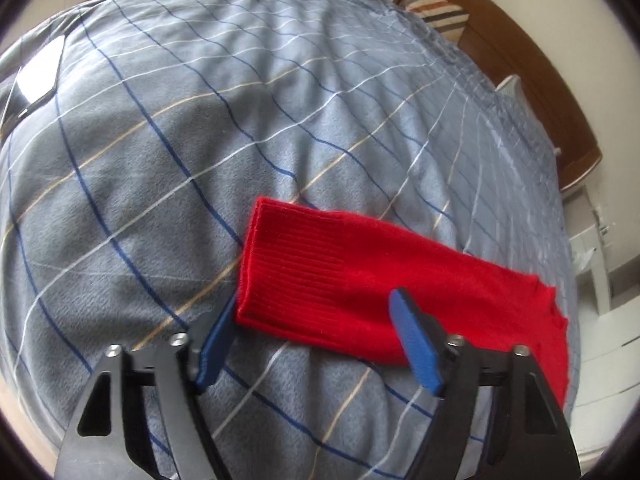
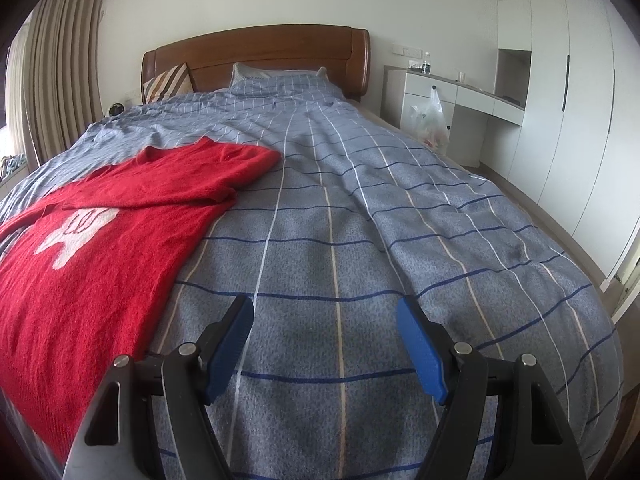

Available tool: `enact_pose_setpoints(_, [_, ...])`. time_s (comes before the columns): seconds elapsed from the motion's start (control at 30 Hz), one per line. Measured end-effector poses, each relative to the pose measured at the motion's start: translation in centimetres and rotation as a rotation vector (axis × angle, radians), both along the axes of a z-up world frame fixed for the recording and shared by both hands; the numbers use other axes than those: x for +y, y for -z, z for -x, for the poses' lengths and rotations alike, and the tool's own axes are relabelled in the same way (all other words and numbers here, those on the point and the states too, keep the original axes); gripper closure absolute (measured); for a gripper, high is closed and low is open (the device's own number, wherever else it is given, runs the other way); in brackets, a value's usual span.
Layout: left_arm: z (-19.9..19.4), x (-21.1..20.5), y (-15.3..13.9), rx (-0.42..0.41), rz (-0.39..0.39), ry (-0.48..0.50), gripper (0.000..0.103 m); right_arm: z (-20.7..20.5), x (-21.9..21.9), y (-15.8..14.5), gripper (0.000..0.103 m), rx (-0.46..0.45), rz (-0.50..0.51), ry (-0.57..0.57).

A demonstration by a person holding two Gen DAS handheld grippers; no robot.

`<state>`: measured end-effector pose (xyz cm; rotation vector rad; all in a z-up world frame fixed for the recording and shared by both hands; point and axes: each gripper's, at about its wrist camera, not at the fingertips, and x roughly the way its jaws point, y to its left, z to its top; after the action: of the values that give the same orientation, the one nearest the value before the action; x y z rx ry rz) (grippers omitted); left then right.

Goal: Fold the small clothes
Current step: 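Grasp the straight sleeve with the left tool and fold it across the body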

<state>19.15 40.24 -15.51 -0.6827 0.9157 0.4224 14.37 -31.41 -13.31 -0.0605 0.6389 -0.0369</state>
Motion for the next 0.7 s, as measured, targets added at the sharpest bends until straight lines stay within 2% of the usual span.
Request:
enact_pose_setpoints(0.03, [-0.4,-0.1,0.0,0.039,-0.055,0.000,0.066,0.1,0.1,-0.1,0.030,-0.003,0.004,-0.002])
enact_pose_setpoints(0.07, [-1.0,-0.5,-0.2,0.064,-0.090,0.001,0.097,0.2,0.1,-0.1,0.030,-0.006,0.006,-0.003])
enact_pose_setpoints(0.1, [-1.5,-0.7,-0.7,0.066,-0.093,-0.003,0.097,0.4,0.0,-0.3,0.030,-0.012,0.002,-0.004])
enact_pose_setpoints(0.17, [-2.5,-2.6,-3.6,0.017,-0.153,0.011,0.098,0.4,0.0,-0.4,0.030,-0.016,-0.004,-0.005])
enact_pose_setpoints(0.23, [-4.2,-5.9,-7.6,-0.040,-0.241,0.094,0.098,0.5,-0.2,-0.7,0.030,-0.025,-0.018,-0.005])
enact_pose_setpoints(0.33, [-7.2,-14.1,-13.9,-0.150,-0.327,0.302,0.098,0.3,-0.8,-1.0,0.030,-0.033,-0.054,-0.005])
enact_pose_setpoints(0.43, [-9.4,-23.1,-18.6,-0.254,-0.361,0.515,0.098,0.1,-1.0,-1.0,0.030,-0.033,-0.067,0.000])
enact_pose_setpoints(0.5, [-10.4,-28.8,-20.2,-0.304,-0.359,0.638,0.098,0.2,-1.2,-1.2,0.030,-0.039,-0.075,0.006])
enact_pose_setpoints(0.57, [-11.6,-33.7,-20.4,-0.325,-0.333,0.733,0.097,0.5,-1.5,-1.5,0.030,-0.053,-0.074,0.015])
enact_pose_setpoints(0.63, [-12.6,-37.5,-19.1,-0.310,-0.292,0.812,0.091,0.6,-1.7,-1.6,0.030,-0.055,-0.075,0.021])
enact_pose_setpoints(0.67, [-13.3,-39.2,-17.9,-0.285,-0.267,0.847,0.068,0.6,-1.9,-1.6,0.030,-0.055,-0.078,0.024])
enact_pose_setpoints(0.7, [-13.9,-40.7,-16.5,-0.247,-0.235,0.878,0.026,0.7,-2.0,-1.6,0.030,-0.055,-0.082,0.028])
